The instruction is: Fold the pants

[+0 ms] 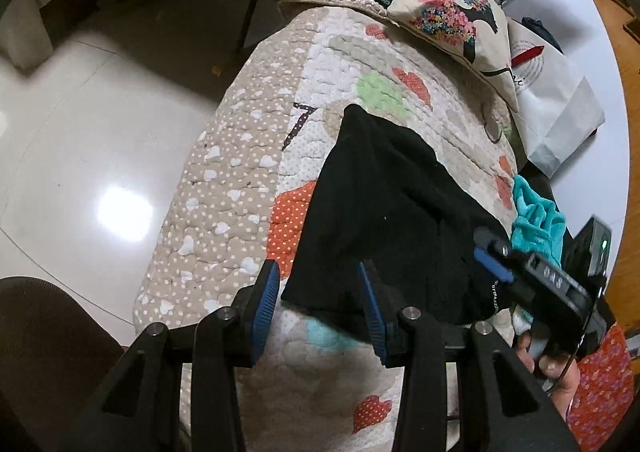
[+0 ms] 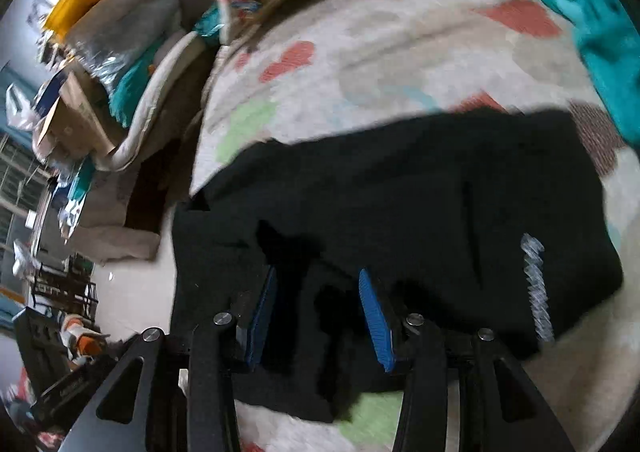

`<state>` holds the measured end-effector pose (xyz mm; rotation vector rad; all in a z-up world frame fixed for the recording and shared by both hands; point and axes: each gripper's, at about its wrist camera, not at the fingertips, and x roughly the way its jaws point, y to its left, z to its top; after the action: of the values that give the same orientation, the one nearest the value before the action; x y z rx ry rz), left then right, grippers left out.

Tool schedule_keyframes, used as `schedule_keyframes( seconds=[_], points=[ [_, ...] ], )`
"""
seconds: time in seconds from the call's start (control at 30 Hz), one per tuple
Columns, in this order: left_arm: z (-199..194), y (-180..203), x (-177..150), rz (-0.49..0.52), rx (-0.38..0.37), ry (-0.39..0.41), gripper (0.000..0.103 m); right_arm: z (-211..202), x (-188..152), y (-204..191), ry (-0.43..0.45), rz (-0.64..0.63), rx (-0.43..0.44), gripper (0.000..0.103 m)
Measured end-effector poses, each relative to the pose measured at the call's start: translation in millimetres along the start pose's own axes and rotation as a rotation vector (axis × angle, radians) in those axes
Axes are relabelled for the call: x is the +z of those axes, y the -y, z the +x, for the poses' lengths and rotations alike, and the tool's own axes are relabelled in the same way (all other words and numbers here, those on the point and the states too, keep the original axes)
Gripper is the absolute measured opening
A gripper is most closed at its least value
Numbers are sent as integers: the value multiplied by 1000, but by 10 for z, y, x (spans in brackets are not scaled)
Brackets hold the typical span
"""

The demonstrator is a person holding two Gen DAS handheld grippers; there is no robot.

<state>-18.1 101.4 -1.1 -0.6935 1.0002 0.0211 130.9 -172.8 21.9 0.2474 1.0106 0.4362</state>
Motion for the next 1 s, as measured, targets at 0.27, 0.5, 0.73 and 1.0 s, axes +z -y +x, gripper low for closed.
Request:
schedule_keyframes(
  seconds=[0.27,0.5,0.73,1.0],
  points=[
    [72,70,-67,21,-7,-32,40,433,27,-252,-97,-55,6,7],
    [223,14,-64,6,-14,-63,39,-80,-191,-21,-41,57,33,7],
    [261,-53,-67,-12,-22,-78,39,-72,-358,409,-34,242,-46,65],
    [282,-86,-64,-27,-28,-89,40,96,-335,107,-61,102,-52,61]
  ],
)
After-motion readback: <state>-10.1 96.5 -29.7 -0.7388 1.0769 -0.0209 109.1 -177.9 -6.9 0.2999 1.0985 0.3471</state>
